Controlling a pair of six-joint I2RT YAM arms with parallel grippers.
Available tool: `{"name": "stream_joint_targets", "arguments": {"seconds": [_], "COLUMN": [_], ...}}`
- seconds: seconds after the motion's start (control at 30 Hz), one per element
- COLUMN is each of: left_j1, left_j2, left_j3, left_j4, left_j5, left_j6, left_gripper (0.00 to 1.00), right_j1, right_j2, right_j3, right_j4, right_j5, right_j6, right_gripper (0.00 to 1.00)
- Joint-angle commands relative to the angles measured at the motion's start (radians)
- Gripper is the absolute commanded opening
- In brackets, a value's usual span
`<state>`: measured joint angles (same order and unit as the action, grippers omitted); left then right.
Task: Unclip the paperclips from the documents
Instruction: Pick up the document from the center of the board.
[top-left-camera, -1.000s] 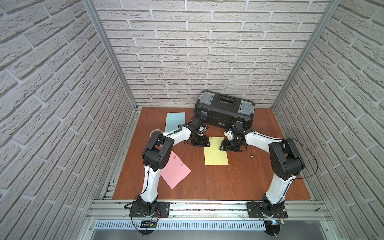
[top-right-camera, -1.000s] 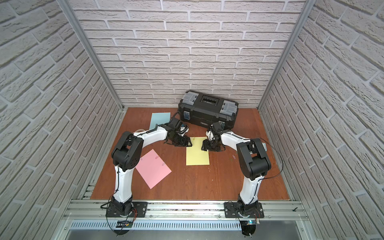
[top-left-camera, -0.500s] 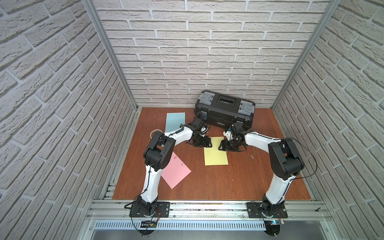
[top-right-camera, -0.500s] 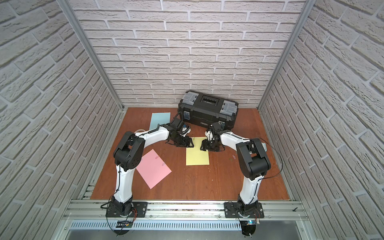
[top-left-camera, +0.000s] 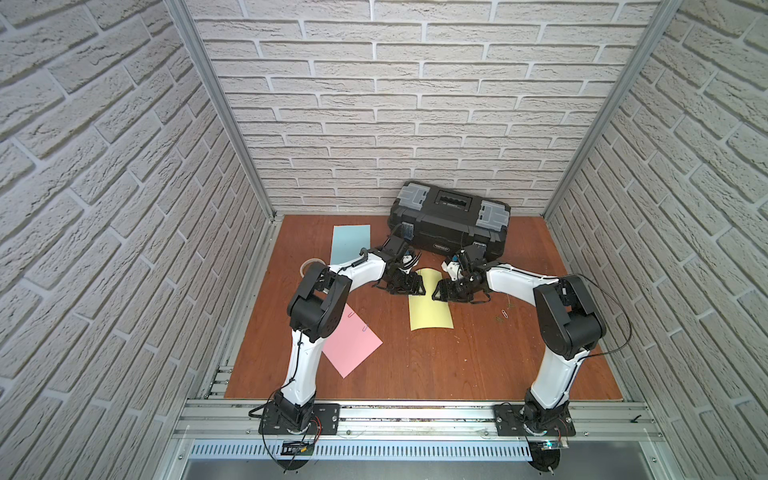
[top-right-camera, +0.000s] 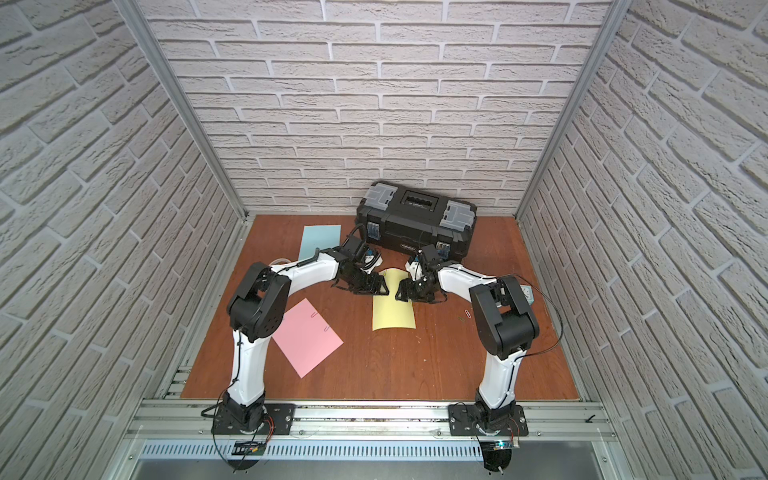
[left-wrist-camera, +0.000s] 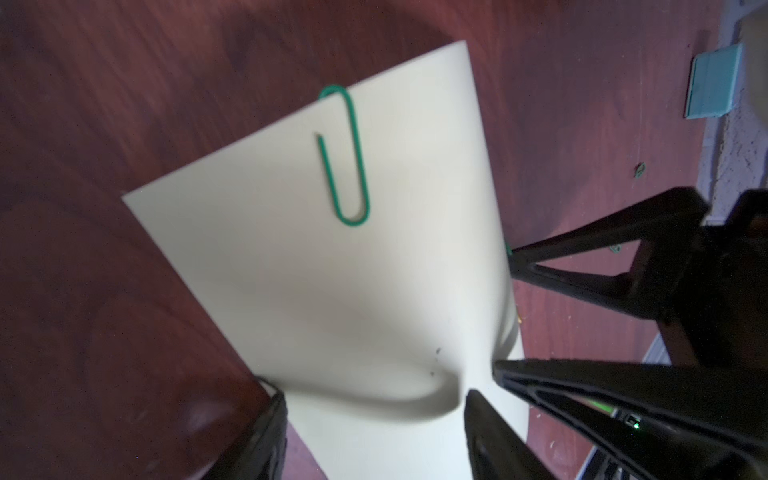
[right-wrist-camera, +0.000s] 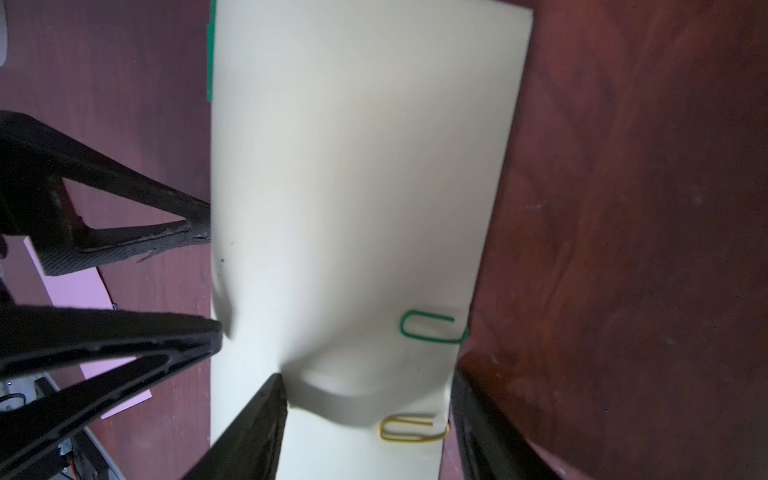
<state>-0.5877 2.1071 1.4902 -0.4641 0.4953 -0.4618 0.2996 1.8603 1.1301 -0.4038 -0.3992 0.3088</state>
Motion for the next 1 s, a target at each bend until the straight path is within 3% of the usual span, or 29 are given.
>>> {"name": "stream_joint_targets", "arguments": {"seconds": [0.0,0.57,0.97], "left_j1": [-0.006,-0.006,0.001], "left_j2": [0.044,0.047,0.024], "left_j3": [-0.025,-0.027,-0.041], "left_j4": [-0.031,-0.021,-0.009], "left_j5": [-0.002,0.003,0.001], "left_j6": [-0.005,-0.008,-0.011], "left_gripper": [0.67,0.66,0.65], "right_j1": [0.016,0.04,0.041], "right_j2": [0.032,0.023,0.007], "right_j3": [-0.029,-0.05,-0.056], "right_j4": [0.013,0.132,0.164], "right_j5": [-0.028,-0.15,-0.148], "right_j6": [0.019,0.06,0.078], "right_gripper": [0.65,0.66,0.31]}}
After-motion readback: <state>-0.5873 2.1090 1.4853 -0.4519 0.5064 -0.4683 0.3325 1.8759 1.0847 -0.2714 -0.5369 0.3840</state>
